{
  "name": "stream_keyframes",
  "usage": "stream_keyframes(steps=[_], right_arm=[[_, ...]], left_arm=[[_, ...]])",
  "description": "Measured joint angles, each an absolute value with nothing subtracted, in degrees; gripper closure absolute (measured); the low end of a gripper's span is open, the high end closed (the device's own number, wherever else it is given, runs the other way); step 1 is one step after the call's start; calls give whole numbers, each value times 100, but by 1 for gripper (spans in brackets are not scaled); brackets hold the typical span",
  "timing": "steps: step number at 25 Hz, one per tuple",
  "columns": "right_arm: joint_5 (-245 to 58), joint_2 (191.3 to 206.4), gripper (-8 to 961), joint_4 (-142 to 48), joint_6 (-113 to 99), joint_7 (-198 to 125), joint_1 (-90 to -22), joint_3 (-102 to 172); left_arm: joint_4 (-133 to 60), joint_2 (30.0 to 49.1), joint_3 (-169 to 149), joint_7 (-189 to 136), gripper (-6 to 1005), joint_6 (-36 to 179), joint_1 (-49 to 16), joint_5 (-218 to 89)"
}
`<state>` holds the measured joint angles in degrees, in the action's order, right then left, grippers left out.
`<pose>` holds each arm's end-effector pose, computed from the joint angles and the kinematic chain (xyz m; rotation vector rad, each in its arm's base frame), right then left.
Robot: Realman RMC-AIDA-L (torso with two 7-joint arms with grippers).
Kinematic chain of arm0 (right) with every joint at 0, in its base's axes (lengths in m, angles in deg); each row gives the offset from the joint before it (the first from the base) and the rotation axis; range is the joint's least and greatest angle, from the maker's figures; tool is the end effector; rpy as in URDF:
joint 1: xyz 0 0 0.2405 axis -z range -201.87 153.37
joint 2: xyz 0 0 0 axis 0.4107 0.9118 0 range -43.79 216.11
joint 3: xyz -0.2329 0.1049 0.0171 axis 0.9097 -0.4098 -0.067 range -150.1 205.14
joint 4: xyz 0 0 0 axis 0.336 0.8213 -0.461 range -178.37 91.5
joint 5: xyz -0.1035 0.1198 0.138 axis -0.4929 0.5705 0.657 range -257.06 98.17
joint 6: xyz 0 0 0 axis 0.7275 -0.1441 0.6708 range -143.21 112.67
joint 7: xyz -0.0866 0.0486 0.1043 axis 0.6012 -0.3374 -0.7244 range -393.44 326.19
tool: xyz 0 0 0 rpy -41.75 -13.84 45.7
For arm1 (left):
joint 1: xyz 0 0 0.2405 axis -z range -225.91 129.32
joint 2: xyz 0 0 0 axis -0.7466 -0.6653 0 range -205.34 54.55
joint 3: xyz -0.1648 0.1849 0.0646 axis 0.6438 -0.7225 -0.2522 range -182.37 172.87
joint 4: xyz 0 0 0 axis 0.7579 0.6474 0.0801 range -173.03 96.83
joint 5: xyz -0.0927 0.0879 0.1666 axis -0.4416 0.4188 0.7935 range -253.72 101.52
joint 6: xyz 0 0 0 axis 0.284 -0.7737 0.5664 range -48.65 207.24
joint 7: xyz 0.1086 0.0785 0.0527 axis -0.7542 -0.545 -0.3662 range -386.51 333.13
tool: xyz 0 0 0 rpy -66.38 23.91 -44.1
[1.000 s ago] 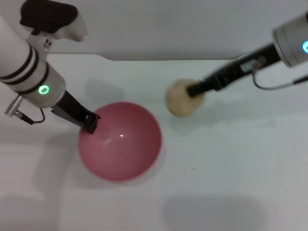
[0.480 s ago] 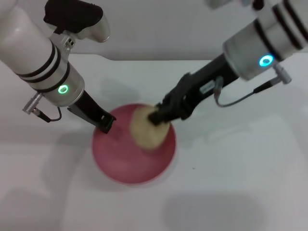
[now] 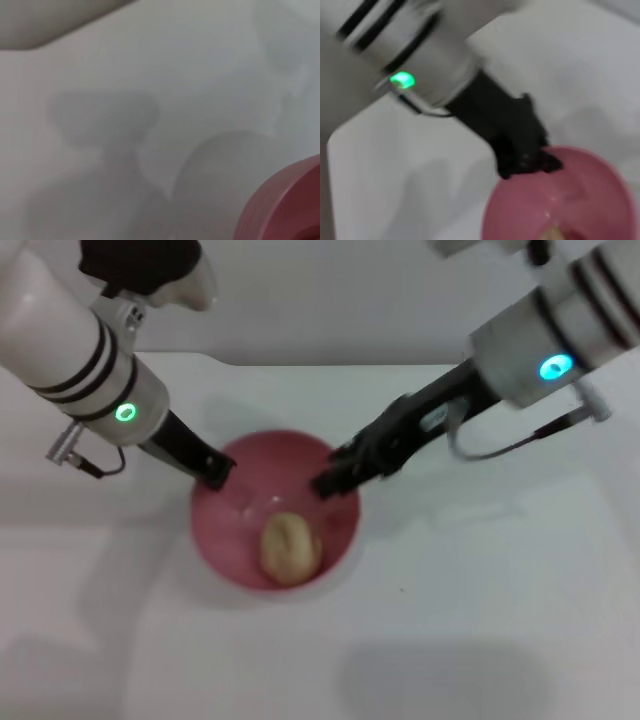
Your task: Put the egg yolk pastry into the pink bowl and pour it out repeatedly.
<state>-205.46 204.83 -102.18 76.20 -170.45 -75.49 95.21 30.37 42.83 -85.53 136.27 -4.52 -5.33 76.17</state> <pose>0.0919 0.3808 -0.0188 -2.9988 0.8961 0.0002 -0.1637 0.3871 -0.0102 -2.3904 -1.1318 0.4729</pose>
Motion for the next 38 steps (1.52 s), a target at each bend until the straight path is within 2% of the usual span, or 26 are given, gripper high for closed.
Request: stream_keyframes(steps=[5,7,8,9,10,13,14,15,19,23,24,28,30,38], right_arm=[[-21215,20418,493,-10379,7792,-17480,-7287,8377],[-21597,20403,470,-10485,7918,-17549,-7159,7992],[-21889,20398,470,-10513,7993,-17579,-7100,7750],[-22081,20393,469,-10517,8029,-17591,-7059,7609],[-22288,20390,469,-10517,8078,-17602,-7013,7435],[-22534,20383,468,-10504,8162,-17600,-6830,7057],[-22558,20381,467,-10504,8161,-17587,-6774,6952],[-22578,20381,467,-10504,8165,-17575,-6718,6857],[-22631,20375,466,-10516,8168,-17554,-6520,6379],[-22664,20369,464,-10525,8138,-17508,-6377,5977],[-22665,20369,464,-10521,8134,-17492,-6349,5918],[-22672,20369,462,-10507,8120,-17431,-6234,5717],[-22674,20376,462,-10513,8115,-17398,-6198,5611],[-22660,20400,459,-10515,8134,-17389,-6096,5461]], left_arm=[[3438,4239,-8364,13608,999,382,-1061,7708],[3890,4240,-8320,13580,1000,872,-1455,7724],[4115,4243,-8322,13559,1000,1109,-1651,7714],[4690,4260,-8448,13482,1000,1682,-2138,7638],[4690,4260,-8448,13482,1000,1682,-2138,7638],[5655,4247,-9042,13181,1000,2874,-3028,7461],[5655,4247,-9042,13181,1000,2874,-3028,7461],[5965,4243,-9484,12882,1000,3505,-3478,7455],[6203,4244,-10593,12236,1000,5126,-4226,7527],[6007,4241,-11474,11566,999,6412,-4636,7691],[5692,4259,-12107,10920,999,7521,-4849,7954],[5208,4270,-12703,10221,999,8663,-4944,8258],[4453,4310,-13255,9307,1000,10106,-4912,8348],[2812,4360,-14303,7070,999,11831,-4034,7535]])
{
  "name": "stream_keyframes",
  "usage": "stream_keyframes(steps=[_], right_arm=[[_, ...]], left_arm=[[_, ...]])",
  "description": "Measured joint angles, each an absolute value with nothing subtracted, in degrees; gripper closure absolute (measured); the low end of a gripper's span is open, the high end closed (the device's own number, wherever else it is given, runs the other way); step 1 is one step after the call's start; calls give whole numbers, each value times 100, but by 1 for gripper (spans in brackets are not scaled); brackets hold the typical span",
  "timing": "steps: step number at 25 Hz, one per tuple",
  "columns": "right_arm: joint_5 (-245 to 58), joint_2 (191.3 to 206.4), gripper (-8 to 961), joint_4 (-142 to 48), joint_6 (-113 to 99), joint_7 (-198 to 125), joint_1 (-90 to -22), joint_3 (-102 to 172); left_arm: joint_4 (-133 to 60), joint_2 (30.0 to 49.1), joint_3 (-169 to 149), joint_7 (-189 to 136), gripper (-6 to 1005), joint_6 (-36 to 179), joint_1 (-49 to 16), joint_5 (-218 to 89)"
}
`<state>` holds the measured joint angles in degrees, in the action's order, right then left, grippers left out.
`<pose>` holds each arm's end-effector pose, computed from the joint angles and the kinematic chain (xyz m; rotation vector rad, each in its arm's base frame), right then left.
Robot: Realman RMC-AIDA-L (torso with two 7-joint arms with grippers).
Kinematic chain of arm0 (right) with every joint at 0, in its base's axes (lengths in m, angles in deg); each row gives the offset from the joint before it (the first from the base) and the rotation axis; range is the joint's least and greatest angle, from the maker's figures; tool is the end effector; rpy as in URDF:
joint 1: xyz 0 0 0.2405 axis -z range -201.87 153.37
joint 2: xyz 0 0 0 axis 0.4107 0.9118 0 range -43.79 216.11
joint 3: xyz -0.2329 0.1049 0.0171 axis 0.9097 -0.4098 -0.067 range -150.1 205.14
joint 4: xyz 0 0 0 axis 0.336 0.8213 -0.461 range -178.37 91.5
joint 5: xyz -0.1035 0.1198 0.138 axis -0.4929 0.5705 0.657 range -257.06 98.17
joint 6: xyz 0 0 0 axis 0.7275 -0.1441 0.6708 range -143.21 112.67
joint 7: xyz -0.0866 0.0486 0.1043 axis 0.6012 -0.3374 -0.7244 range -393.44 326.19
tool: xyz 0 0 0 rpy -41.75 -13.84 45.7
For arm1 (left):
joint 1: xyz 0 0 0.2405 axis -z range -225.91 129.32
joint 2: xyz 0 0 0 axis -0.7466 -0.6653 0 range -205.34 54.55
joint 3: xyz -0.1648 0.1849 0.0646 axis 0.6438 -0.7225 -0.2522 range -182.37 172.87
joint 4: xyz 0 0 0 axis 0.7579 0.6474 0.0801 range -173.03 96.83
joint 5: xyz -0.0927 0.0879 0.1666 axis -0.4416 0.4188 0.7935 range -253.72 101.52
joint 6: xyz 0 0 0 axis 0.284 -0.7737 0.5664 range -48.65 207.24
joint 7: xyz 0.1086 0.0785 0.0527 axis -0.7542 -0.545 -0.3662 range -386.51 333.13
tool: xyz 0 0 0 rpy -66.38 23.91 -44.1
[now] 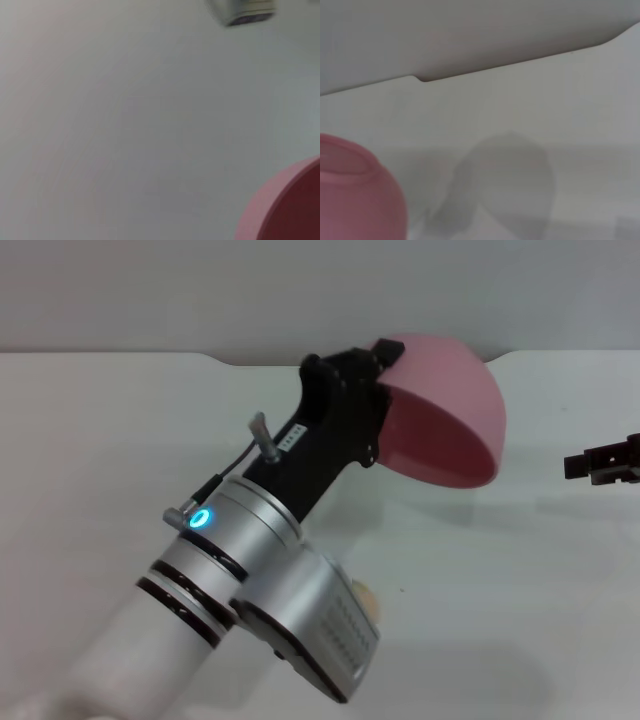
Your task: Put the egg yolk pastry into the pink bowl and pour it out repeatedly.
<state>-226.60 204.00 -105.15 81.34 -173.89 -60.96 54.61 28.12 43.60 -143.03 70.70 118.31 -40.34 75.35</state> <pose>0.2739 0.3548 0.0868 -2.2119 1.6901 0.2412 -0.1333 0.2708 -0.0991 -1.7184 0.8620 -0.1674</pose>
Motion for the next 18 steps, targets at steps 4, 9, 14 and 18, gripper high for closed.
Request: stream_keyframes(steps=[4,9,14,18], right_arm=[[-22649,20417,457,-10500,8159,-17372,-6052,5460],[-22636,20427,455,-10428,8208,-17225,-6069,5570],[-22609,20429,453,-10332,8211,-17100,-6164,5742],[-22375,20435,452,-10306,8210,-16928,-6224,6137]], left_arm=[[2478,4367,-14566,6755,999,12430,-3744,6896],[2904,4356,-14413,6792,999,12565,-3686,5701],[3626,4306,-13772,6818,1000,11834,-3761,4478],[4370,4286,-11967,6877,1000,8947,-3820,2570]])
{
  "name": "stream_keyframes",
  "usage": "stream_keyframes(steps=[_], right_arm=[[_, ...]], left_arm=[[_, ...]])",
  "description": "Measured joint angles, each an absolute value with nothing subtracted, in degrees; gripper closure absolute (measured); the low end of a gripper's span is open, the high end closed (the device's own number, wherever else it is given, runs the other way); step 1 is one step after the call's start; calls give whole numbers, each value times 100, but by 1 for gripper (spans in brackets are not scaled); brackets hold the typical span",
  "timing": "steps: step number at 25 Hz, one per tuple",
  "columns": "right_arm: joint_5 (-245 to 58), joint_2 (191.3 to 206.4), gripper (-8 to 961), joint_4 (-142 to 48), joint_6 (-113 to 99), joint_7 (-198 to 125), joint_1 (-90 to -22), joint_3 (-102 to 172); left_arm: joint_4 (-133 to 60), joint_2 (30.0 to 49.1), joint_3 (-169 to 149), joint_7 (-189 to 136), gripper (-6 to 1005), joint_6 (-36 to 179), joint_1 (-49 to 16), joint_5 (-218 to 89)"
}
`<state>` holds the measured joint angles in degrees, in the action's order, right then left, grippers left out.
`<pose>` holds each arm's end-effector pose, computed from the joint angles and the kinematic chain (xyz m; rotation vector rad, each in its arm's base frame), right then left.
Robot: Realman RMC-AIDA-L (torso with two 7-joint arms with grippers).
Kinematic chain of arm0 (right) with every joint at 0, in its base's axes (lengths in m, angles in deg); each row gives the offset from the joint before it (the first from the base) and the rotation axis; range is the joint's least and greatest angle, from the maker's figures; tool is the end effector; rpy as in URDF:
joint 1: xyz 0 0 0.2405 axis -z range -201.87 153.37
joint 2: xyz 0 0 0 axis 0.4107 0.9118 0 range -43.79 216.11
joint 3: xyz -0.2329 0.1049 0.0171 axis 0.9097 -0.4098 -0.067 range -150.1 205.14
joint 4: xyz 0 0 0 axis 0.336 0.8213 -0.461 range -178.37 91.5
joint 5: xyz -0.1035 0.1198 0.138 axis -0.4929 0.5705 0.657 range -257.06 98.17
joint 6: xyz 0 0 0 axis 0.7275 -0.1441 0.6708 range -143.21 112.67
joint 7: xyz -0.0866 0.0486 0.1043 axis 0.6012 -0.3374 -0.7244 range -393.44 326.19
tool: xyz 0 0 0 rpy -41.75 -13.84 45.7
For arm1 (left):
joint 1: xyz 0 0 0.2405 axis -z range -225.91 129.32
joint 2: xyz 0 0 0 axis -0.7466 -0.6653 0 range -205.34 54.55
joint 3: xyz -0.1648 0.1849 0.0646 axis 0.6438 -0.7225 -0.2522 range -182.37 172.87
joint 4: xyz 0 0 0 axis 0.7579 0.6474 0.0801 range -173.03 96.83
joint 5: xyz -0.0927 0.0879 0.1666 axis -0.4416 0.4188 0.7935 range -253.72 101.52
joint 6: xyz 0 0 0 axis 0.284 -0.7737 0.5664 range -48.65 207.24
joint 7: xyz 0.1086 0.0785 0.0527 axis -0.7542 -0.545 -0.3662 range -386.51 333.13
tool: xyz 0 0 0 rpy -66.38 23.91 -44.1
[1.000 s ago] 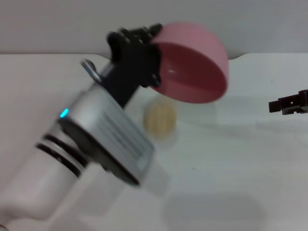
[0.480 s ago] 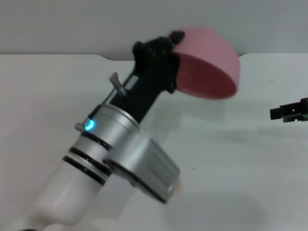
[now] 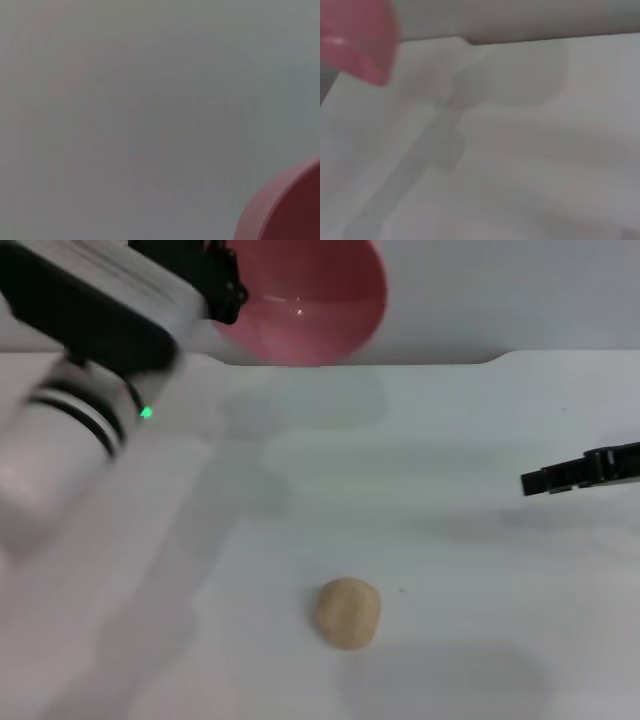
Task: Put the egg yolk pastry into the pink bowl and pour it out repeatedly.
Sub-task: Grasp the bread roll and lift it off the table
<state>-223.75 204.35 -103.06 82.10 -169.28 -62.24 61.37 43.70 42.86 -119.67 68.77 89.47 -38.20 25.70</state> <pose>0.2512 0.3593 0.0637 -2.4266 1.5533 0.1687 -0.1458 0.3579 -0.0115 -1.8621 -0.1352 -0.3874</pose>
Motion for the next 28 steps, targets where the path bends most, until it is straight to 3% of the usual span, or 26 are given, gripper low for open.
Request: stream_keyframes(steps=[3,8,12,16,23,28], right_arm=[[-22149,20450,451,-10276,8169,-16804,-6250,6541],[-22076,20454,449,-10132,8078,-16708,-6344,6930],[-21973,20456,448,-9987,7960,-16496,-6434,7138],[-21476,20475,446,-9658,7802,-15853,-6469,7389],[-20408,20490,443,-8963,7252,-15020,-6550,8401],[-20329,20495,434,-8343,6790,-15049,-6904,9100]], left_arm=[[4114,4261,-10382,7370,999,6362,-3600,1666],[2651,4042,-7788,9507,999,2716,-2521,2332],[2224,3806,-6700,10782,999,1052,-2029,3870],[2777,3720,-6454,11707,1000,89,-2057,5056],[4322,3978,-6122,12372,1000,-917,-2543,6188],[4711,4127,-5964,12410,1000,-1435,-2546,6739]])
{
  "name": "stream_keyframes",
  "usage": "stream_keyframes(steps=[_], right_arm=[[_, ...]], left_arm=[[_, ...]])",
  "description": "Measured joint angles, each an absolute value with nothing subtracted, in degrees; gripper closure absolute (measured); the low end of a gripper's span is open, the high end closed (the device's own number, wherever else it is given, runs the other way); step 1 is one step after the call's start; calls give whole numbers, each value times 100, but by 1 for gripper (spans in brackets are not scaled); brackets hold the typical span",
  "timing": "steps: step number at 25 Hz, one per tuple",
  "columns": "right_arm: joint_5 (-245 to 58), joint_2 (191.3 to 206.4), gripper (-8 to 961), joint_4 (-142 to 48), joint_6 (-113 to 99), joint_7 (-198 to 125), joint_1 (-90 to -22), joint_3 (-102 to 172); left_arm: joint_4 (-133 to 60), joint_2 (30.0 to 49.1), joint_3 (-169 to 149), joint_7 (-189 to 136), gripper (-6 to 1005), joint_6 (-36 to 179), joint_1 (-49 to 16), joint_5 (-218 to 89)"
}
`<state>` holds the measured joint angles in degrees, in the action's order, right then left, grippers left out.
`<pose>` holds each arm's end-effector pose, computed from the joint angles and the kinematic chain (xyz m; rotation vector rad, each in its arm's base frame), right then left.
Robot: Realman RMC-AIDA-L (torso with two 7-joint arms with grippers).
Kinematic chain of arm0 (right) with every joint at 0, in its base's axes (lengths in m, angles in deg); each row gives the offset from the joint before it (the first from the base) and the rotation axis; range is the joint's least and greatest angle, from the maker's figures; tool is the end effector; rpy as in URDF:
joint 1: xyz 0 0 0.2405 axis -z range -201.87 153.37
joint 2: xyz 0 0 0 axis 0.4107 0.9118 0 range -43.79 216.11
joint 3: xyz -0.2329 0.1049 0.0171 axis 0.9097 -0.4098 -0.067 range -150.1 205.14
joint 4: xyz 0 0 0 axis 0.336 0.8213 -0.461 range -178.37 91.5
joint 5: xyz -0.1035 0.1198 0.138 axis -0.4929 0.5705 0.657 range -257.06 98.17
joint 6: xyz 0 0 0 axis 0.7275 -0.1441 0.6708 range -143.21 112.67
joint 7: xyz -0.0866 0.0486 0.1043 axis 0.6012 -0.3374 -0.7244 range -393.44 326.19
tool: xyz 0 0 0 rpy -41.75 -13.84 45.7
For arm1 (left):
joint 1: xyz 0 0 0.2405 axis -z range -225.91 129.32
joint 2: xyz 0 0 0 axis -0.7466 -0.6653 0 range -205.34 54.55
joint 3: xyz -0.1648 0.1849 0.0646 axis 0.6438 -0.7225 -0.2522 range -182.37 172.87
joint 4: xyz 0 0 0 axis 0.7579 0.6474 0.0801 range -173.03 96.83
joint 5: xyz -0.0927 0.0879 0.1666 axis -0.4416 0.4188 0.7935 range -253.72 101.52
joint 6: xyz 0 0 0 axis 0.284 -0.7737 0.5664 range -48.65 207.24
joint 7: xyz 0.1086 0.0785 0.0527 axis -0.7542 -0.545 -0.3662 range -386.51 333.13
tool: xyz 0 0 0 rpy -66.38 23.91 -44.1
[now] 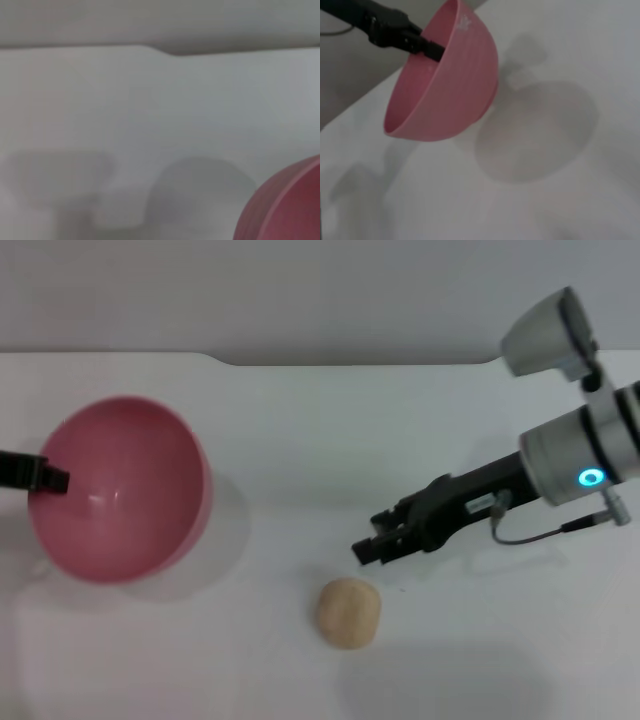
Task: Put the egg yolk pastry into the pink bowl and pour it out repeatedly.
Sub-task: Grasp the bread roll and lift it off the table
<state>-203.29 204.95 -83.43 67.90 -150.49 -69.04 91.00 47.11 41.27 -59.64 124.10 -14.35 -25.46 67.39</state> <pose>0.1851 0.3655 -0.0511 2.9678 -0.9975 -0.1078 -0.2563 0.3303 0.1019 -2.1874 -1.4121 0.0901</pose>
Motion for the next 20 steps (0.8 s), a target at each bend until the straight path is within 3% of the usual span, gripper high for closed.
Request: stream_keyframes(steps=[7,20], right_arm=[[-20298,20512,377,-7895,6661,-15084,-7180,9555],[-20269,20542,434,-7883,5842,-15831,-7316,11138]], left_arm=[[4676,4225,-6086,12429,1000,-1522,-2367,7272],[4680,4236,-6513,12507,999,-1512,-2115,7367]])
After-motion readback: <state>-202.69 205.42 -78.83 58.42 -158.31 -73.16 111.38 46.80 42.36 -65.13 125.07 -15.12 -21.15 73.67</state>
